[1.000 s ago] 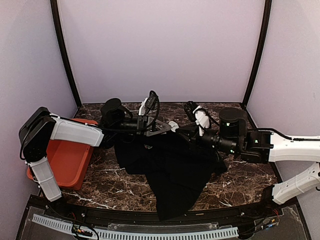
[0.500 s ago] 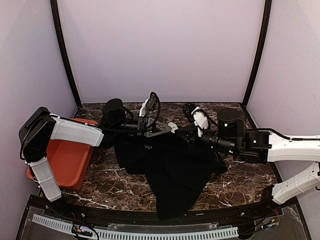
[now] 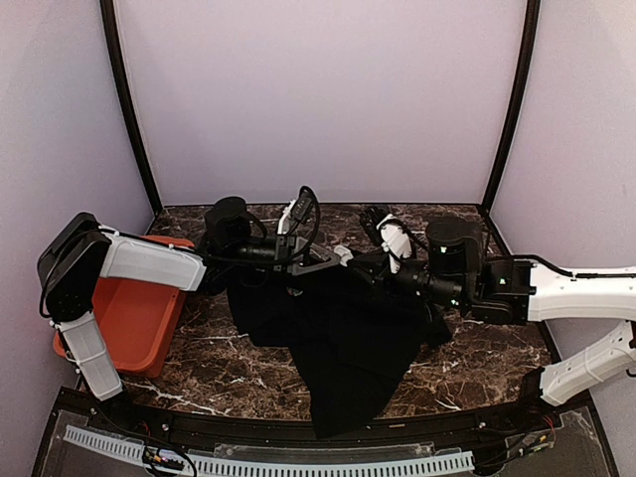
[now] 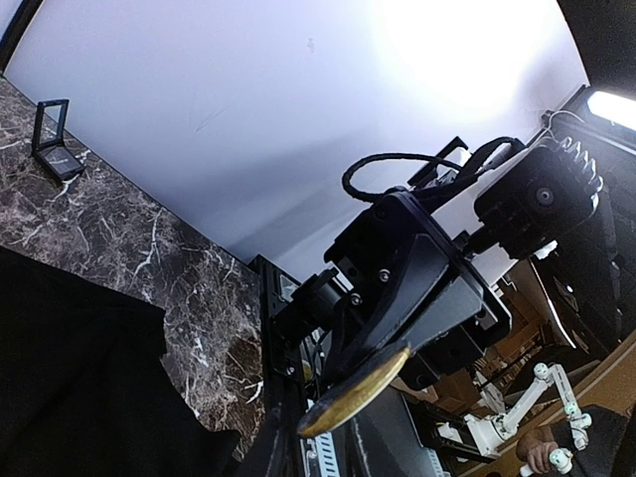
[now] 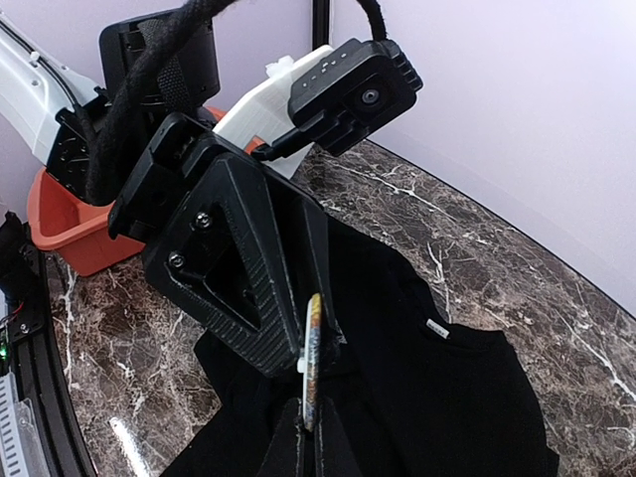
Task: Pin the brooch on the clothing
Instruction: Open the brooch.
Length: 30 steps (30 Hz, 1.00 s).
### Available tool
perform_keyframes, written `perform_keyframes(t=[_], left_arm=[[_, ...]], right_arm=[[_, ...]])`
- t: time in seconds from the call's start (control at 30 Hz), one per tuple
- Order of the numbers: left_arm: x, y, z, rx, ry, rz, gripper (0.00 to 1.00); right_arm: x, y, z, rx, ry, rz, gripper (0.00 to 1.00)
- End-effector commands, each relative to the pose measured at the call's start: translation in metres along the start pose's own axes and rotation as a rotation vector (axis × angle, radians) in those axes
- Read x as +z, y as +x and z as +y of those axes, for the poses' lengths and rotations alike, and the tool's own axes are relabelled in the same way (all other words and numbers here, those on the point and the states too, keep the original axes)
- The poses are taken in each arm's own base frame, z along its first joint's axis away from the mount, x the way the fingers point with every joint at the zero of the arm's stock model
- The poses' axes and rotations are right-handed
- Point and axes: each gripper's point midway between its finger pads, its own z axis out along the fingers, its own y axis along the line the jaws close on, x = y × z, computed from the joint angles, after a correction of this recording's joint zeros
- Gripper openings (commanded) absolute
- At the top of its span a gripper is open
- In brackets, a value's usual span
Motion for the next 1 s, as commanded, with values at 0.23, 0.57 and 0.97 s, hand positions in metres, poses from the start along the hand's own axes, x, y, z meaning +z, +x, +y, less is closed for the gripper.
perform_keyframes(t=[0.23, 0.57, 0.97], left_arm=[[0.0, 0.0, -0.005, 0.029, -0.031, 0.011, 0.18], [-0.002, -0.004, -0.017, 0.05, 0.021, -0.01, 0.2], [-0.004, -0.009, -0.036, 0.089, 0.101, -0.036, 0.27]], right_arm=[[0.002, -0.021, 0.011, -0.014, -0.017, -0.033, 0.0], [-0.006, -0.025, 0.009, 0.01, -0.024, -0.067, 0.0], [-0.008, -0.023, 0.005, 0.035, -0.023, -0.069, 0.0]])
